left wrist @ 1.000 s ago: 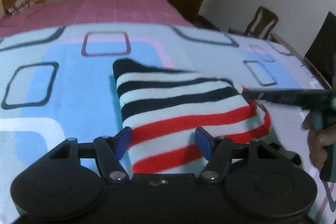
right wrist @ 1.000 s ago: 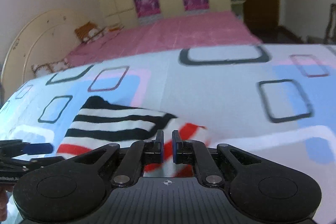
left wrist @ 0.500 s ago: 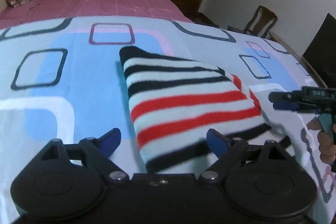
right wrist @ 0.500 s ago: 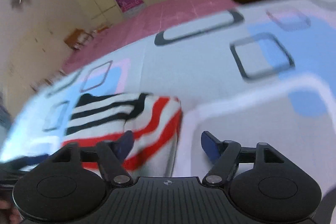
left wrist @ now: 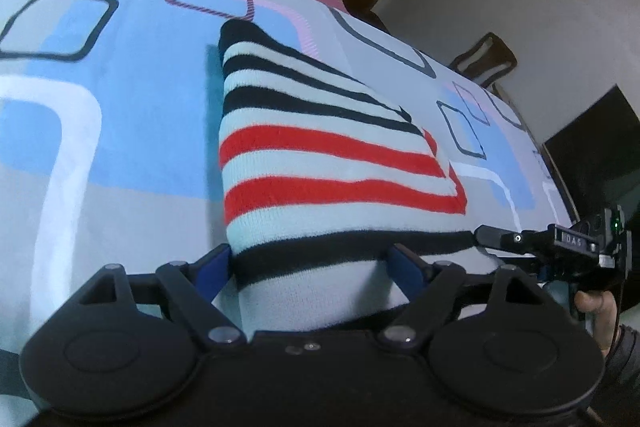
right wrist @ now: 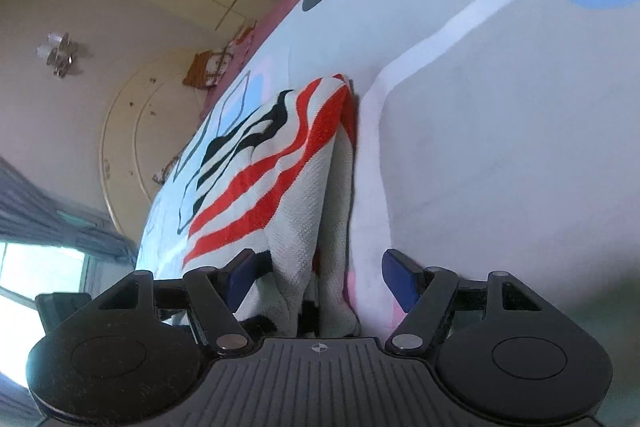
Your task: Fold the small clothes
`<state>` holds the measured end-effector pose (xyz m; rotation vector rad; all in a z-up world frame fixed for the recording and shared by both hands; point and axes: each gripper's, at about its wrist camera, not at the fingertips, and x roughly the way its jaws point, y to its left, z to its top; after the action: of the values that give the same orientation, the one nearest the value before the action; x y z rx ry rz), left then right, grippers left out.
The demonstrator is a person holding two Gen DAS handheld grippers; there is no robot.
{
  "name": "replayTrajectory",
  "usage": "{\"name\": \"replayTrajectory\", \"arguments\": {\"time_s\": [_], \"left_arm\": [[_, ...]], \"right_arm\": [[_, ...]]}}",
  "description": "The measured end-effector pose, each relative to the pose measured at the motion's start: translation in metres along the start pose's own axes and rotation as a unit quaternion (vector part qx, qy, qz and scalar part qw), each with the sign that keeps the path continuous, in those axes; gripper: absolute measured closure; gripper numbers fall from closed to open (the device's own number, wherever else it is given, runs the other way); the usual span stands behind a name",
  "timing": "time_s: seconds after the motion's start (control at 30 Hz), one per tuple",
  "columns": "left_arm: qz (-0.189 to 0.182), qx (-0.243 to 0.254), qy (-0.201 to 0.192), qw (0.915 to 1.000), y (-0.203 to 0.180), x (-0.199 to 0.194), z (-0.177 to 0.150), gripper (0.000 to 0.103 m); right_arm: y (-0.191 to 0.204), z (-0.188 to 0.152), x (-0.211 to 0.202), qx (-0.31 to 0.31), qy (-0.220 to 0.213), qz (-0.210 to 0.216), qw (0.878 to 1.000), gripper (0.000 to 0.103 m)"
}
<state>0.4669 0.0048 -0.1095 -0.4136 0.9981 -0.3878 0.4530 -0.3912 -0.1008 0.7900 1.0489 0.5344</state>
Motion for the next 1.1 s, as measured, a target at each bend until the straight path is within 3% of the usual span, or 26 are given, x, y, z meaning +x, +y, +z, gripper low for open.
{"name": "replayTrajectory", "arguments": {"time_s": [0.33, 0.37, 0.4, 0.47, 0.53, 0.6, 0.7, 0.83, 0.97, 1.1], "left_arm": [[0.012, -0.023, -0.003, 0.9997, -0.002, 0.011, 0.002, 0.018], [0.012, -0.025, -0.003, 0.9996, -0.002, 0.011, 0.002, 0.018], [0.014, -0.026, -0.004, 0.9996, -0.002, 0.01, 0.003, 0.018], [0.022, -0.023, -0.004, 0.9995, -0.005, 0.012, 0.003, 0.018], [0.035, -0.019, -0.004, 0.9992, -0.011, 0.017, 0.005, 0.016], [0.053, -0.005, -0.006, 0.9986, -0.021, 0.021, 0.007, 0.018], [0.084, 0.045, -0.011, 0.9954, -0.04, 0.022, 0.006, 0.03], [0.099, 0.071, -0.023, 0.9923, -0.049, 0.014, 0.005, 0.044], [0.118, 0.114, -0.026, 0.9861, -0.064, 0.01, 0.004, 0.048], [0.112, 0.139, -0.03, 0.9834, -0.072, 0.001, 0.004, 0.051]], "right_arm": [[0.019, 0.011, 0.024, -0.069, 0.047, 0.024, 0.996, 0.039], [0.017, 0.013, 0.024, -0.074, 0.05, 0.028, 0.996, 0.041], [0.013, 0.015, 0.026, -0.077, 0.052, 0.028, 0.995, 0.05], [0.003, 0.019, 0.029, -0.073, 0.055, 0.034, 0.995, 0.054], [0.01, 0.018, 0.036, -0.073, 0.049, 0.024, 0.996, 0.054], [0.033, 0.013, 0.044, -0.117, 0.04, -0.009, 0.992, 0.055], [0.059, 0.0, 0.049, -0.185, 0.024, -0.065, 0.98, 0.062], [0.058, -0.008, 0.044, -0.183, 0.008, -0.066, 0.981, 0.067], [0.069, -0.013, 0.039, -0.201, -0.003, -0.076, 0.977, 0.069], [0.084, -0.018, 0.03, -0.216, -0.017, -0.09, 0.972, 0.07]]}}
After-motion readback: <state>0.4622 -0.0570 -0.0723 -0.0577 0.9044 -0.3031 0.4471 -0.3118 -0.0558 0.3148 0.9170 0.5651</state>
